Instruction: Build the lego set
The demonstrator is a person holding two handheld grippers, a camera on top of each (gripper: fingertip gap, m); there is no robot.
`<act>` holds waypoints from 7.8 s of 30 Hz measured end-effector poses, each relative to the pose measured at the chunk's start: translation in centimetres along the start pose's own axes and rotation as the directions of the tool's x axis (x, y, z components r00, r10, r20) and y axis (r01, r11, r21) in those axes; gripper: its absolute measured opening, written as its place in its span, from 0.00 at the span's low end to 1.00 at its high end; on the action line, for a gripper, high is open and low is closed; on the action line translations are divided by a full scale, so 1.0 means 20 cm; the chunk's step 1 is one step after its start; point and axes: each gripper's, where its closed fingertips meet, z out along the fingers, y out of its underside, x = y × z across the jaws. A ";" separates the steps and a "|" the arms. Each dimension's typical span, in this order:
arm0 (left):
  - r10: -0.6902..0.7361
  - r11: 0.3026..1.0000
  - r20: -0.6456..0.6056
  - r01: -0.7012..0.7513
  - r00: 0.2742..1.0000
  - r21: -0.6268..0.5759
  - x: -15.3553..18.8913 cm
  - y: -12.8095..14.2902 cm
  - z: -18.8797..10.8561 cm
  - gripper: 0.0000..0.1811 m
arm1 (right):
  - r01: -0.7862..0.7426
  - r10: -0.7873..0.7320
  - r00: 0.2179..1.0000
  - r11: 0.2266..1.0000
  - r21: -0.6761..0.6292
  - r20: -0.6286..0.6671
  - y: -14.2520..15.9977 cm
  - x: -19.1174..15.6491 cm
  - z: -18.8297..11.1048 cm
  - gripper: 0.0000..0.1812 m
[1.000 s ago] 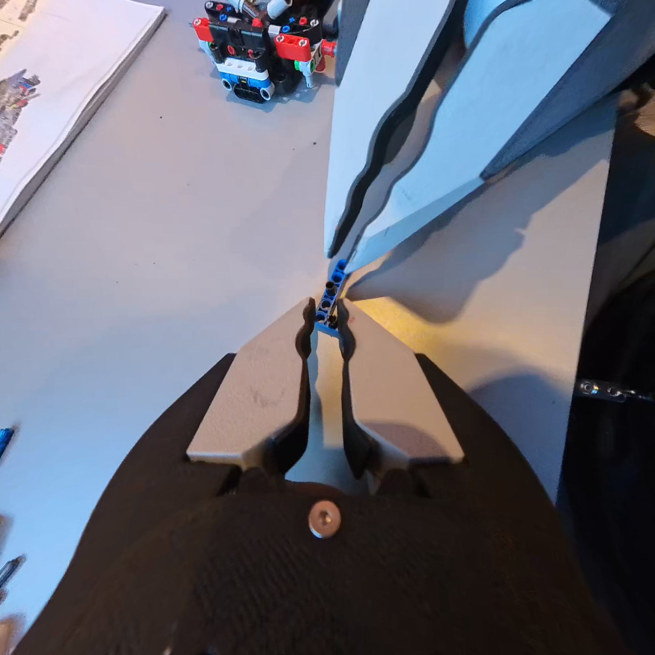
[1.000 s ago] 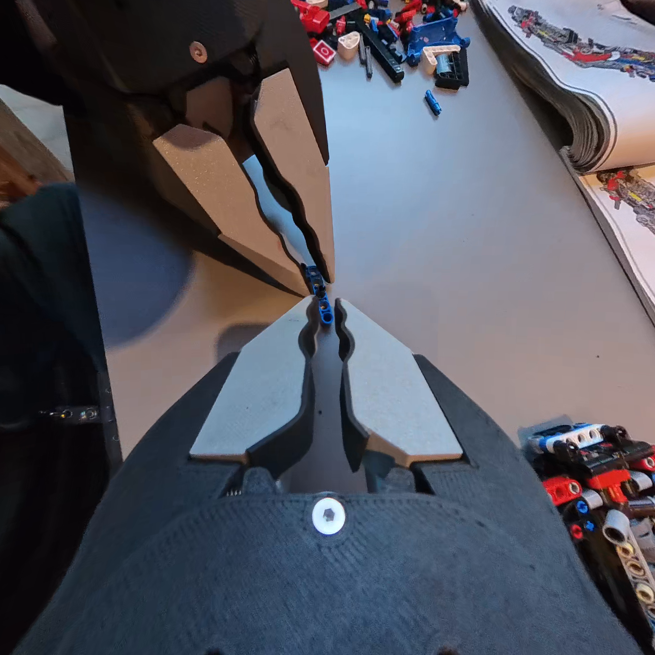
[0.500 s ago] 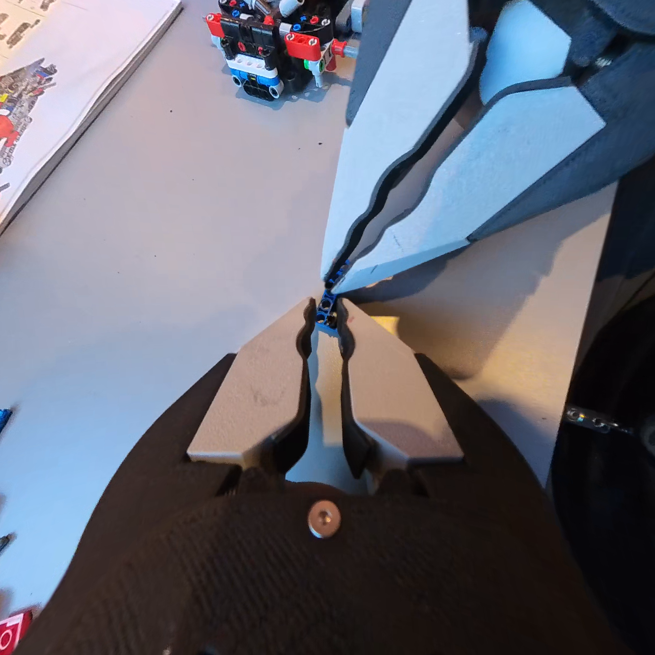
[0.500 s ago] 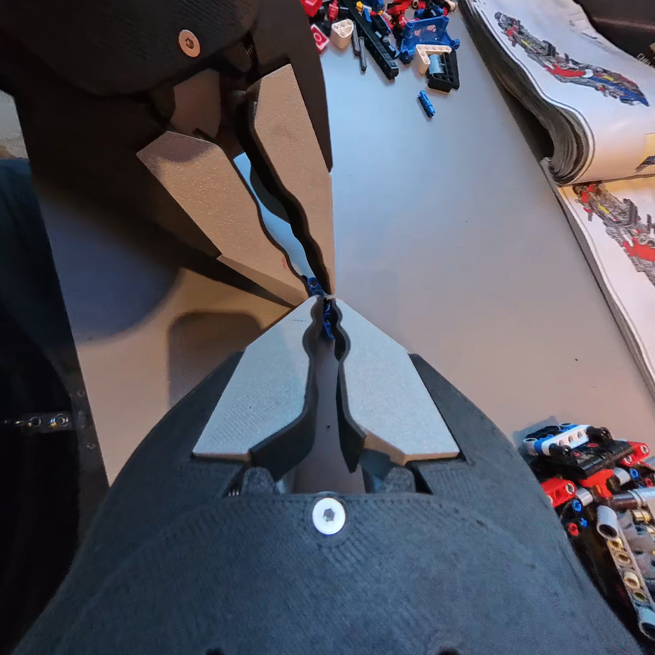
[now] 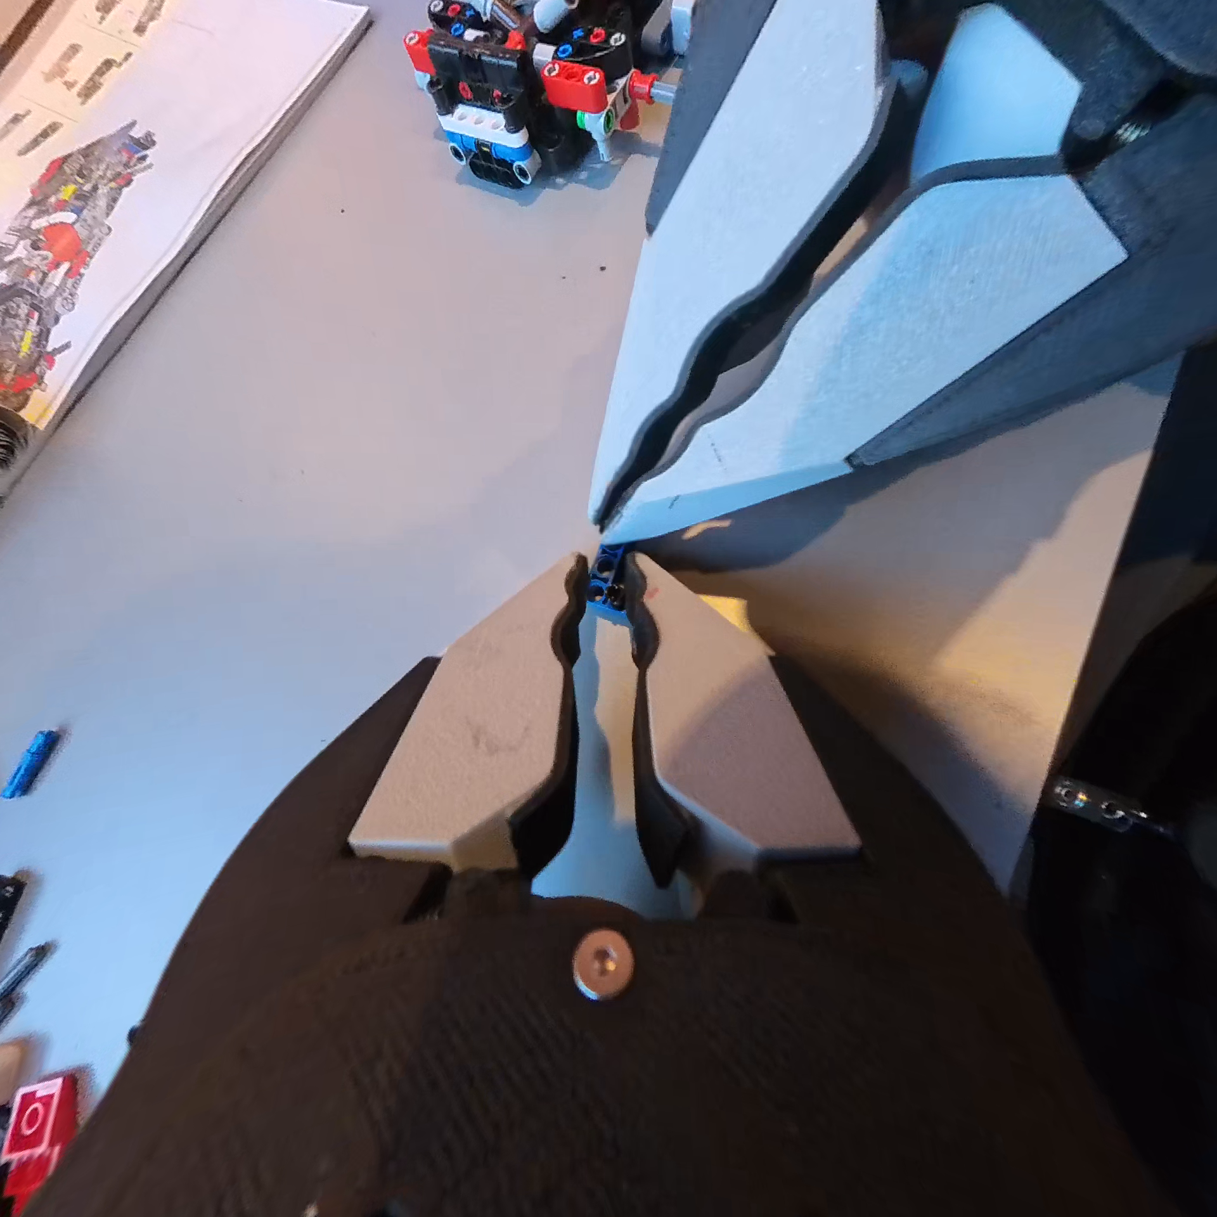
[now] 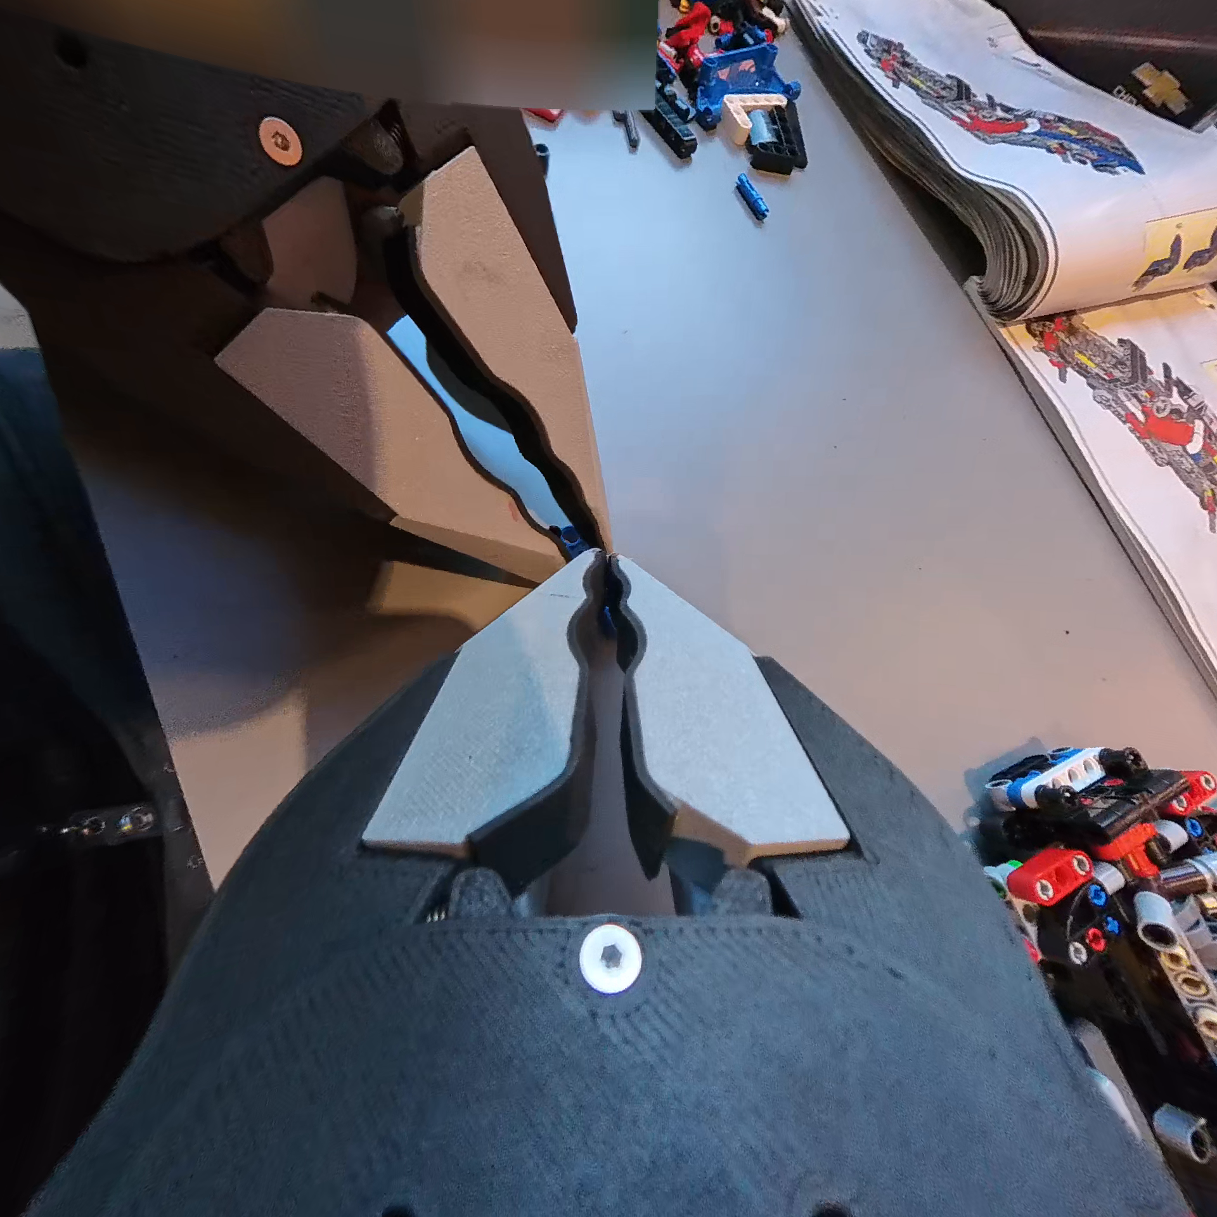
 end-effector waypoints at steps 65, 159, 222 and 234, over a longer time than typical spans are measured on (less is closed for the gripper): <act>-0.078 0.997 -0.124 0.080 0.989 0.008 0.02 -0.02 0.02 0.04 | -0.059 0.060 0.992 0.998 -0.005 0.108 0.01 0.02 -0.03 0.01; 0.549 0.705 0.174 -0.565 0.817 0.429 0.08 -0.35 -0.08 0.05 | -0.290 0.182 0.885 0.935 0.204 0.428 -0.01 0.07 -0.29 0.06; 0.041 0.999 -0.423 -0.027 0.905 0.040 0.00 -0.05 0.04 0.16 | 0.060 -0.048 0.991 0.994 -0.095 0.123 0.26 0.18 -0.18 0.02; 0.038 0.999 -0.414 -0.024 0.909 0.040 0.02 -0.05 0.04 0.18 | 0.132 -0.112 0.986 0.978 -0.163 0.125 0.26 0.16 -0.19 0.07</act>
